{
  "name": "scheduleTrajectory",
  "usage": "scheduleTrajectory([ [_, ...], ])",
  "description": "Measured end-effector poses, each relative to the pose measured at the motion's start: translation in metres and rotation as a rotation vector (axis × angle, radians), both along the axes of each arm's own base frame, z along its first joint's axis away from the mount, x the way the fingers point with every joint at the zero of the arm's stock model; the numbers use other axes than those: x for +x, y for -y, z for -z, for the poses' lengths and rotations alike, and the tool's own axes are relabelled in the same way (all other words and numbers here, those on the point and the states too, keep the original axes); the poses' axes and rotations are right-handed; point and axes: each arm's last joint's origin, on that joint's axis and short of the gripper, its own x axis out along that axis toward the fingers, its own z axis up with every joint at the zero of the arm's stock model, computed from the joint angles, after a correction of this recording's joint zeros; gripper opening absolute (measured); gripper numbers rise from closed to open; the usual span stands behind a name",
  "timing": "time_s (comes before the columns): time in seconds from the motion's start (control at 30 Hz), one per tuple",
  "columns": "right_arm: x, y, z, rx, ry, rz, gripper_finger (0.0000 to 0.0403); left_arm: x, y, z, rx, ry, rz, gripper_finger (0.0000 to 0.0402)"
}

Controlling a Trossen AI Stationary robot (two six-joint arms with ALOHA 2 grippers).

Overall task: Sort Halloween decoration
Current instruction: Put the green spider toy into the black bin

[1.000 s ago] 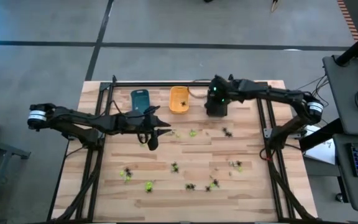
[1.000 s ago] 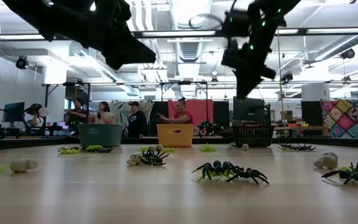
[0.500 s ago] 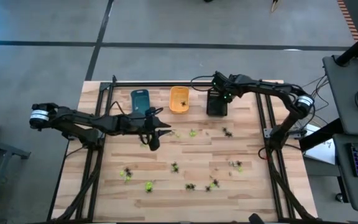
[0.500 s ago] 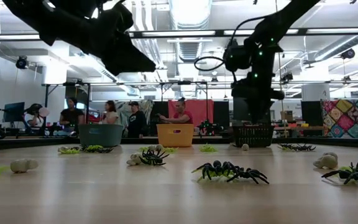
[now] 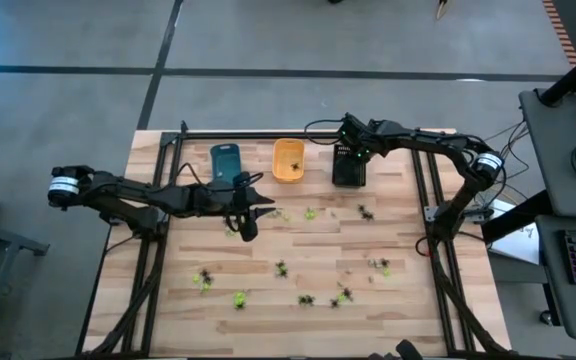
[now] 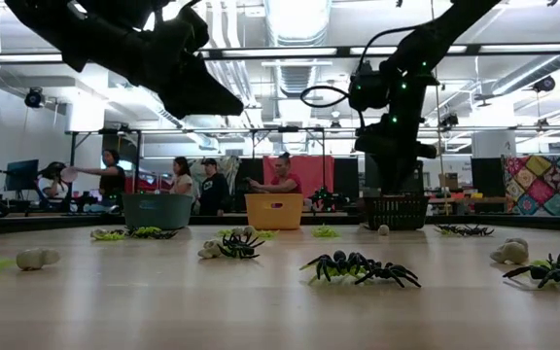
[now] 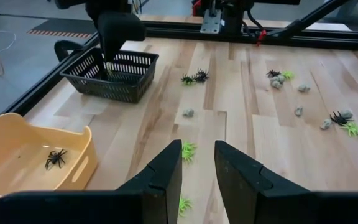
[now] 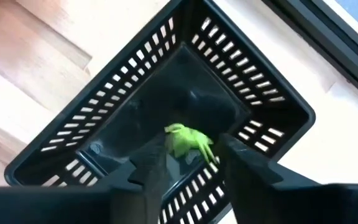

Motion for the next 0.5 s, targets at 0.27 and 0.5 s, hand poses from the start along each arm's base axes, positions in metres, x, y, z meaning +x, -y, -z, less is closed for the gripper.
scheduleTrajectory([
  [0.27,0.002,0.001,-0.004,-0.008,0.010,-0.001,0.0188,-0.001,0.000,0.002,0.000,-0.018,0.000,0.0077],
  [0.5,0.006,-0.013,-0.023,-0.045,0.062,-0.044,0.0183,-0.002,0.000,0.005,-0.008,-0.057,-0.005,0.0077],
])
